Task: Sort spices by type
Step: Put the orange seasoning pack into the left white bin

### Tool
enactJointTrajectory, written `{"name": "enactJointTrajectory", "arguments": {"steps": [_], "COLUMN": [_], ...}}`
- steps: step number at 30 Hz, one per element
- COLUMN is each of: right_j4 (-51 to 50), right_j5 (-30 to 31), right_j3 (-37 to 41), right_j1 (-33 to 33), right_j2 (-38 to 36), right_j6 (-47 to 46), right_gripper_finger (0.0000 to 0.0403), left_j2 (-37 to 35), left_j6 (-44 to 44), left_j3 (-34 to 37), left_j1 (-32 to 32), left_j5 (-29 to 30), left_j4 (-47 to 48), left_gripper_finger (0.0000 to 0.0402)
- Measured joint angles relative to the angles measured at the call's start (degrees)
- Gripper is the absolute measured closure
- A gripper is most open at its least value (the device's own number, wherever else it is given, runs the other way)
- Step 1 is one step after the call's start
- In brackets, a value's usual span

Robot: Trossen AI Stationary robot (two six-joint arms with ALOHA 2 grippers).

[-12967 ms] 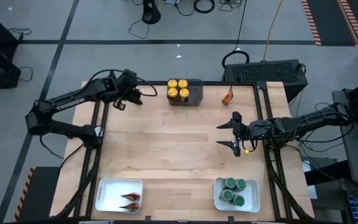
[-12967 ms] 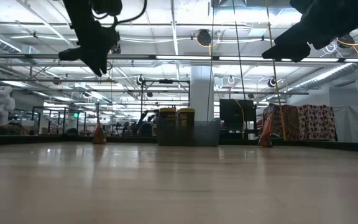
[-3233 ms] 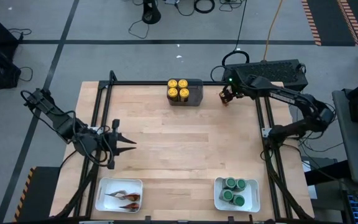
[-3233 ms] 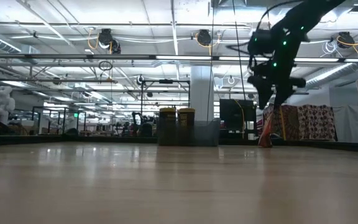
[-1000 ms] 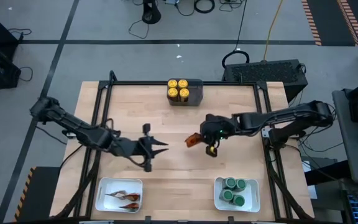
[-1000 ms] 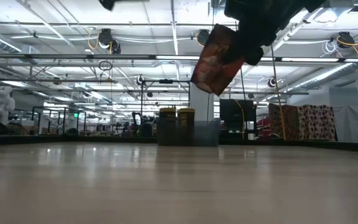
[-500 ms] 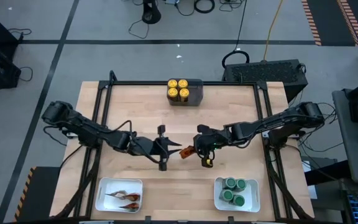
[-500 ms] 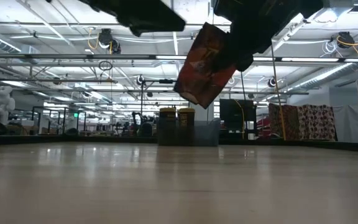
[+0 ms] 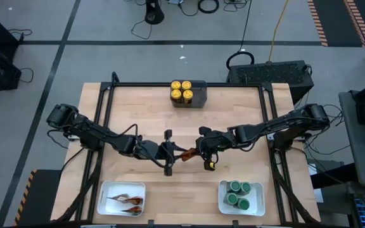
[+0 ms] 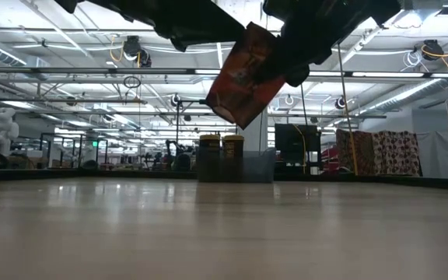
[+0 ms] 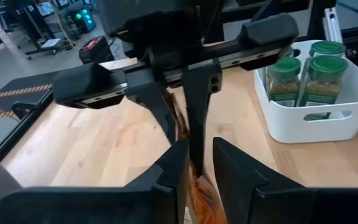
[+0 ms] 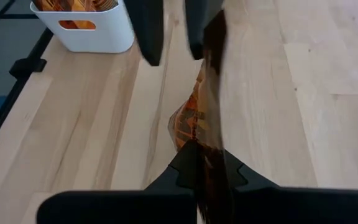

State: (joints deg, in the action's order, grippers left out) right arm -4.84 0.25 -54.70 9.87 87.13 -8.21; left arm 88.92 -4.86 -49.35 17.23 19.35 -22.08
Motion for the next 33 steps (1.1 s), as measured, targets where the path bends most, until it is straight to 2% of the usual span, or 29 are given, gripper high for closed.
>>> {"name": "enactJointTrajectory", "arguments": {"steps": [9, 13, 21, 33], "right_j4": [-1.4, -1.8, -1.7, 1.7], "right_j5": [-0.2, -0.6, -0.4, -0.4], "right_j3": [0.0, 0.0, 0.0, 0.0], "right_j1": [0.0, 0.3, 0.8, 0.8], "right_j2": [0.0, 0.0, 0.0, 0.0], "right_j6": [0.2, 0.2, 0.4, 1.0], "right_gripper_finger": [0.0403, 0.0402, 0.0402, 0.0402], "left_j2": [-0.7, -1.4, -1.5, -1.5], "left_j6": [-0.8, -3.0, -2.4, -0.1], "left_j3": [0.0, 0.0, 0.0, 0.0], "left_j1": [0.4, 0.4, 0.4, 0.3], "left_j5": [0.7, 3.1, -1.4, -0.4], "left_j4": [0.4, 0.5, 0.5, 0.5], "left_gripper_finger": [0.0322, 0.0322, 0.0322, 0.0322]}}
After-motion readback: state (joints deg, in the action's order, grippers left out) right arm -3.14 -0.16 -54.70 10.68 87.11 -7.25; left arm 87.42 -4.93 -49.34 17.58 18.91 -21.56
